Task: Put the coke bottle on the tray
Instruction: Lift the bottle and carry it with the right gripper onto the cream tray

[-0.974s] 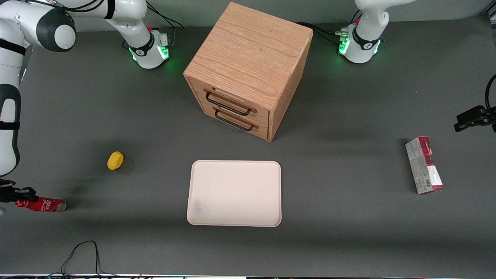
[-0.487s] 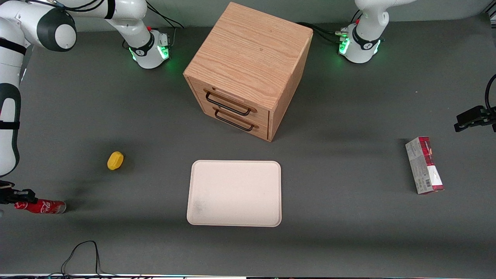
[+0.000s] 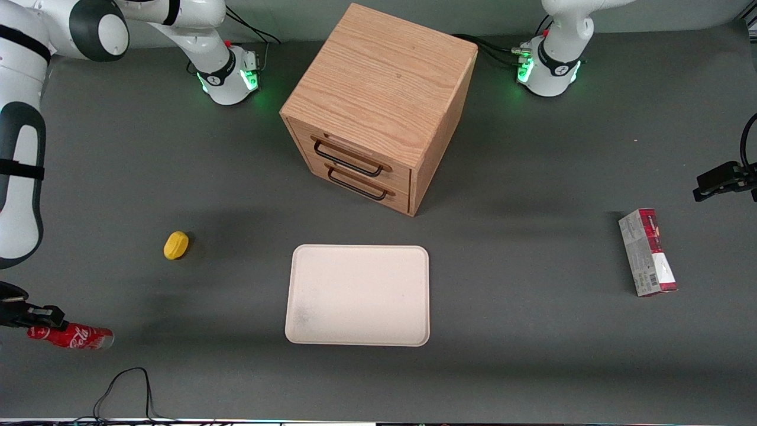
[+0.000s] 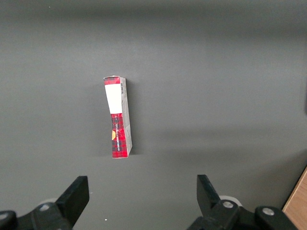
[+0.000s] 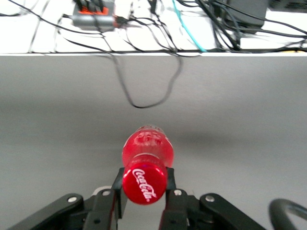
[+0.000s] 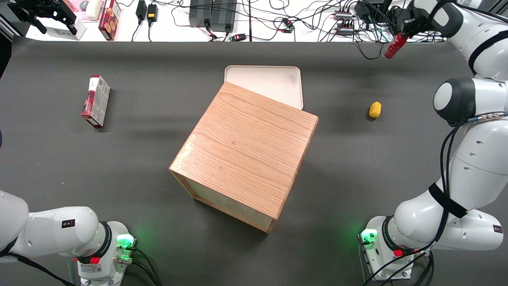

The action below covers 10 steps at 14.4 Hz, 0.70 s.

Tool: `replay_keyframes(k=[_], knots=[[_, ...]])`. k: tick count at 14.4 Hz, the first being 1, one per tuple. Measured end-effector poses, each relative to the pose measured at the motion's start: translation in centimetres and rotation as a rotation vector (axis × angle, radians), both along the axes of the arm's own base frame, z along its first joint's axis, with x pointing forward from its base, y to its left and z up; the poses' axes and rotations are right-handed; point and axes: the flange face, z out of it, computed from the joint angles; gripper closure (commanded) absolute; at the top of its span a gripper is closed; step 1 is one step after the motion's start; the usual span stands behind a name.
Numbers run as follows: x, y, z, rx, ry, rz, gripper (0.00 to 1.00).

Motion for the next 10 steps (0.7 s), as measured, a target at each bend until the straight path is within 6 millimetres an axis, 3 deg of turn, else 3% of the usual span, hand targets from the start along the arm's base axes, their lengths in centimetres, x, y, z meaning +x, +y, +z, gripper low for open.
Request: replay_keyframes(k=[4, 10], knots=[[0.7, 11.6, 1.6, -0.003, 0.039, -0.066, 1.0], [-1.7, 29.3, 4.5, 0.038, 0.064, -0.147, 1.0]])
